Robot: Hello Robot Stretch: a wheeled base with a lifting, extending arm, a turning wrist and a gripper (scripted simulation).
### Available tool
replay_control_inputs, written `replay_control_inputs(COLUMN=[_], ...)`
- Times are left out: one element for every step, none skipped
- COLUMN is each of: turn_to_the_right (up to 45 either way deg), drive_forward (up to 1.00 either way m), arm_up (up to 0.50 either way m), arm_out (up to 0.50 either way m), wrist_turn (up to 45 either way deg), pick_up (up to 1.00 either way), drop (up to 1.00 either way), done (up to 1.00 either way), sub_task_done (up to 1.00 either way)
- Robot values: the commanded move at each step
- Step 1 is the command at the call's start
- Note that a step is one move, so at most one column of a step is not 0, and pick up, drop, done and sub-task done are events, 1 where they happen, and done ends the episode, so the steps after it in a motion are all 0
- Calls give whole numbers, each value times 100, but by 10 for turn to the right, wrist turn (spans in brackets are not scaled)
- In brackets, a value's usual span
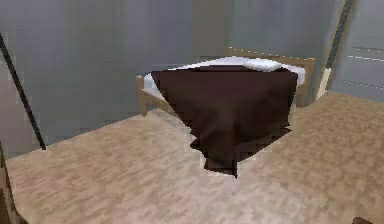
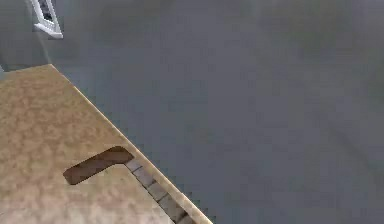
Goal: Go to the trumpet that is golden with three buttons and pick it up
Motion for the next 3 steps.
replay_control_inputs(turn_to_the_right=[0,-450,0], drive_forward=[80,0,45], arm_up=[0,0,0], arm_out=[0,0,0], wrist_turn=[0,0,0], pick_up=[0,0,0], drop=[0,0,0], done=[0,0,0], sub_task_done=[0,0,0])
